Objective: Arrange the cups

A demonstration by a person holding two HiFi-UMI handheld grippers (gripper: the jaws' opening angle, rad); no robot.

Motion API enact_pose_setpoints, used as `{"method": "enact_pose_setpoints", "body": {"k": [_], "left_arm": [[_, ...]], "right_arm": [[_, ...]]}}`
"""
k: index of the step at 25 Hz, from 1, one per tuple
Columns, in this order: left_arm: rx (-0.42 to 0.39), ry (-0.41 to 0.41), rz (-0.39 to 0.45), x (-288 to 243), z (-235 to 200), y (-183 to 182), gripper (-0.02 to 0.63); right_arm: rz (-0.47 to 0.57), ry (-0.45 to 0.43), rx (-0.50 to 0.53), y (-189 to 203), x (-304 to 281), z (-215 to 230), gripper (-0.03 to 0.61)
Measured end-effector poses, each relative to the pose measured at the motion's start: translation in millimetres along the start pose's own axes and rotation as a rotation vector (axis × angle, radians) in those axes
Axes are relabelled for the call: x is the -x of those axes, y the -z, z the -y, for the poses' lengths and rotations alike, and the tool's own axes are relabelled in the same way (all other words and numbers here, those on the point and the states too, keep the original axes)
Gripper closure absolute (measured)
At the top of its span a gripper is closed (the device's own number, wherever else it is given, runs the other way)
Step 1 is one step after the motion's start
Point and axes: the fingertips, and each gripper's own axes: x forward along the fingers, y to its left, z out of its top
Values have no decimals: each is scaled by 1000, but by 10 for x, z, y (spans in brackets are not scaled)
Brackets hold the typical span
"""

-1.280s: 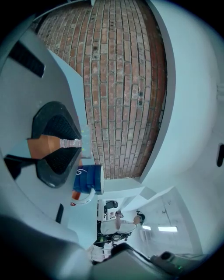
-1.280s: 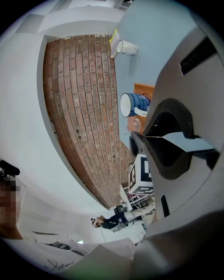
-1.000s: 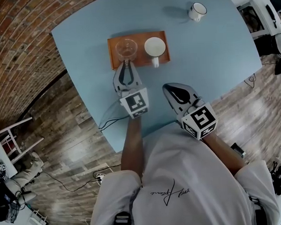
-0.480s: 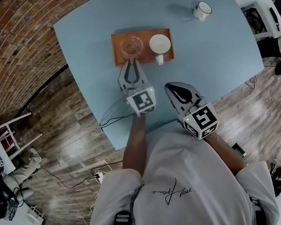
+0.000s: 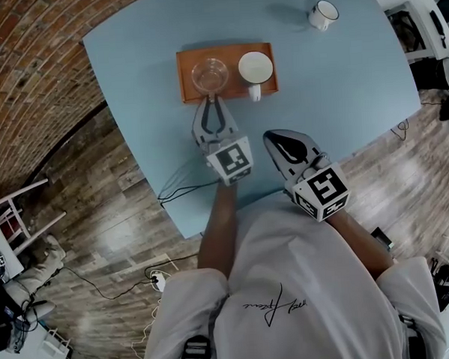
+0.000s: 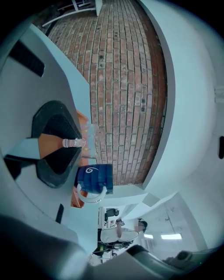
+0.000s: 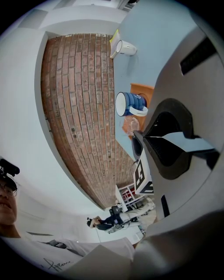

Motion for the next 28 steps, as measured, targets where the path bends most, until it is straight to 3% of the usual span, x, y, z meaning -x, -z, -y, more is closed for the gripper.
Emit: {"method": "enact_pose_setpoints", "body": {"k": [14, 21, 28], "left_arm": [[20, -5, -11, -13, 3, 30, 558], [1, 50, -38, 45, 46, 82, 502], [-8, 78, -77, 113, 16, 137, 502]], "right_arm": [[4, -2, -8, -3, -15, 9, 555], [20, -5, -28, -12, -31, -7, 555], [51, 5, -57, -21, -17, -6, 555]]}}
